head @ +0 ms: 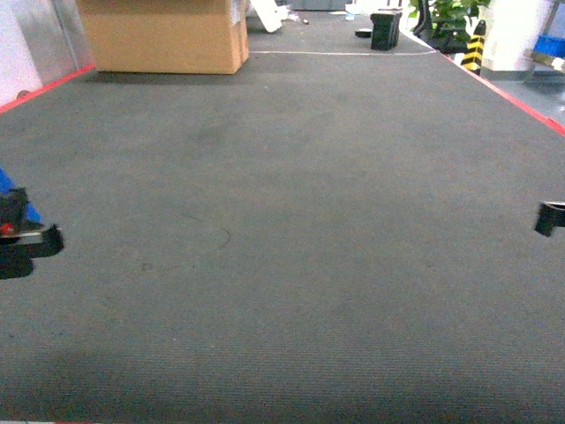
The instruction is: Sort blue parts and orange caps into right shelf containers
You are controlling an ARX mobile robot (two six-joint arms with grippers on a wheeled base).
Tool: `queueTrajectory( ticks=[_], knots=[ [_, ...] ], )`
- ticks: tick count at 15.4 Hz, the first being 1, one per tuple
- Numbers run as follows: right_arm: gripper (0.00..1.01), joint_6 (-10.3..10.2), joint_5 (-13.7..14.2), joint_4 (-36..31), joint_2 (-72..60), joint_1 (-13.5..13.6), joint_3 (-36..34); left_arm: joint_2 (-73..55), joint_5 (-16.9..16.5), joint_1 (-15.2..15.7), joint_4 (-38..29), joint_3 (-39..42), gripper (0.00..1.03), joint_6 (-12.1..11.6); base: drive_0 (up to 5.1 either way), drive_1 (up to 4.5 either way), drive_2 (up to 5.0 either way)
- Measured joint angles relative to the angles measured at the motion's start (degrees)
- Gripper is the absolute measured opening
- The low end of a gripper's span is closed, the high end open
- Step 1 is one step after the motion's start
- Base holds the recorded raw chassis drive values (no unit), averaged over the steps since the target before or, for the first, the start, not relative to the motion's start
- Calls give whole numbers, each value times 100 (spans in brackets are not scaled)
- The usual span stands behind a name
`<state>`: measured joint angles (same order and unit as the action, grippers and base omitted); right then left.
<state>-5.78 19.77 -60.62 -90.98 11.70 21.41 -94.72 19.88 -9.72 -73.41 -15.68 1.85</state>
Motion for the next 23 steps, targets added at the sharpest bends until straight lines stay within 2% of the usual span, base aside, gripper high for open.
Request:
queueTrajectory(
  ticks=[2,4,5,6,7,9,10,11,12,13,14,15,16,18,23],
  knots=[
    [44,111,258,953,1808,74,-625,1930,153,-7,796,664,42,-85,0,0,0],
    [44,164,654,2229,4065,199,-1047,4312,249,57,2413,953,42,-140,0,0,0],
    [44,219,890,2828,5049,264,-1117,5460,160,77,3226,951,42,-195,0,0,0],
    [44,223,1071,3180,5652,256,-1119,6295,-164,101,3945,927,42,-24,0,0,0],
    [44,225,1248,3226,6006,262,-1117,6618,-210,39,4109,920,42,70,0,0,0],
    [44,225,1292,3259,6019,262,-1097,6647,-166,-66,4138,837,42,109,0,0,0],
    [44,227,1287,3274,5984,262,-1097,6658,-267,-11,4476,780,42,96,0,0,0],
    [44,369,234,4234,6295,-107,-999,6988,-1058,275,5587,629,42,-42,0,0,0],
    [44,435,-732,4559,6577,-398,-1086,7187,-1491,514,5958,702,42,-79,0,0,0],
    [44,452,-1180,4572,6721,-476,-1231,7329,-1945,927,5989,804,42,-92,0,0,0],
    [44,472,-1460,4631,6837,-597,-1344,7420,-1902,1001,6008,874,42,-90,0,0,0],
    [44,494,-1860,4680,6937,-968,-1440,7530,-1947,992,6022,942,42,-92,0,0,0],
    [44,503,-1875,4706,7034,-1217,-1515,7626,-1989,964,6065,1016,42,-96,0,0,0],
    [44,520,-1993,4739,7241,-1191,-1600,7768,-1991,960,6146,1126,42,-101,0,0,0],
    [44,527,-1978,4996,7709,-1172,-1845,8227,-1985,960,6373,1311,42,-103,0,0,0]
  ],
)
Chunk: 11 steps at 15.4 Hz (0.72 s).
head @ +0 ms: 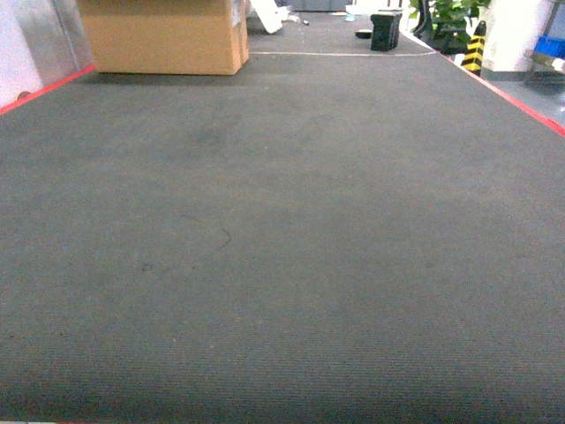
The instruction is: Sort blue parts and orange caps into right shelf containers
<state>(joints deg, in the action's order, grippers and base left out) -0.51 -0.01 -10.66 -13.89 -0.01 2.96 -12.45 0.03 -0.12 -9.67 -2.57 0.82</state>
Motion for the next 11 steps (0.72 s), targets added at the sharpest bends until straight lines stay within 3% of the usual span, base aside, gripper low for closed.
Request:
queueTrajectory(
  ticks=[3,5,7,11],
  knots=[
    [44,2,0,131,210,0,-76,227,0,0,-68,168,42,0,0,0,0],
    [44,11,0,155,415,0,-223,1064,0,0,1038,195,42,0,0,0,0],
    [44,13,-17,1143,1316,2,-221,1182,7,0,1045,195,42,-2,0,0,0],
    [44,13,-2,1032,1362,-2,-203,1182,-9,0,1032,195,42,-2,0,0,0]
  ],
)
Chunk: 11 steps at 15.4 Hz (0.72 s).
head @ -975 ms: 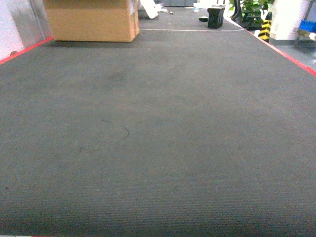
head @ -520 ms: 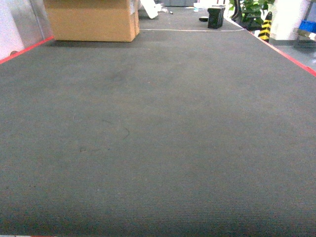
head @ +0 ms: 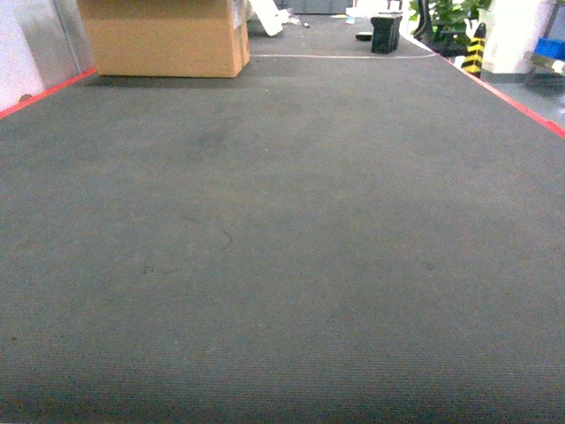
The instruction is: Sort blue parts and orange caps into right shelf containers
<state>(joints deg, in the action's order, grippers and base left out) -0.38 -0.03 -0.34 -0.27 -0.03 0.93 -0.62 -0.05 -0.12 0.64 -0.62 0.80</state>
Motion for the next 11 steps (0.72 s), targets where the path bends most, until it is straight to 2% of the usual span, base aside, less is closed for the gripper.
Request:
queueTrajectory(
  ticks=[11],
  knots=[
    [44,0,2,70,0,2,-17,2,11,0,-24,0,42,0,-5,-5,-5]
  ],
)
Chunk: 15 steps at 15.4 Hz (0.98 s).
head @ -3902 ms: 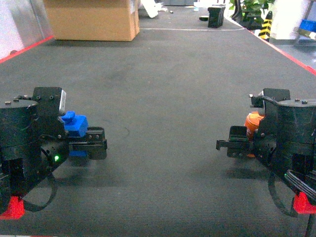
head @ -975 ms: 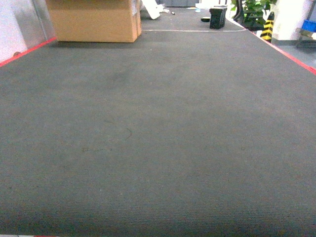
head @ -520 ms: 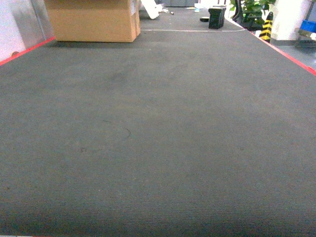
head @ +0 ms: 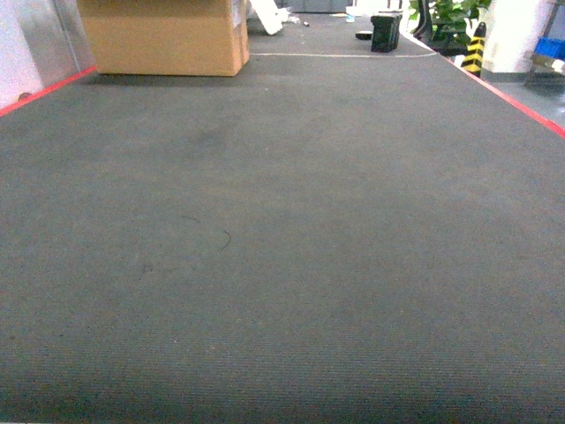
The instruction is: Sort blue parts and orange caps into right shelf containers
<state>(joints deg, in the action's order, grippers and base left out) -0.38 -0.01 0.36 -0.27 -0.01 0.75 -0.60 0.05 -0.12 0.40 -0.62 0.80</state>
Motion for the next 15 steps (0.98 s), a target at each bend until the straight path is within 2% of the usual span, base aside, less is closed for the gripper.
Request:
queueTrajectory(
  ticks=[15],
  knots=[
    [44,0,-2,-4,0,0,0,0,-2,11,0,0,42,2,-163,-163,-163]
  ],
)
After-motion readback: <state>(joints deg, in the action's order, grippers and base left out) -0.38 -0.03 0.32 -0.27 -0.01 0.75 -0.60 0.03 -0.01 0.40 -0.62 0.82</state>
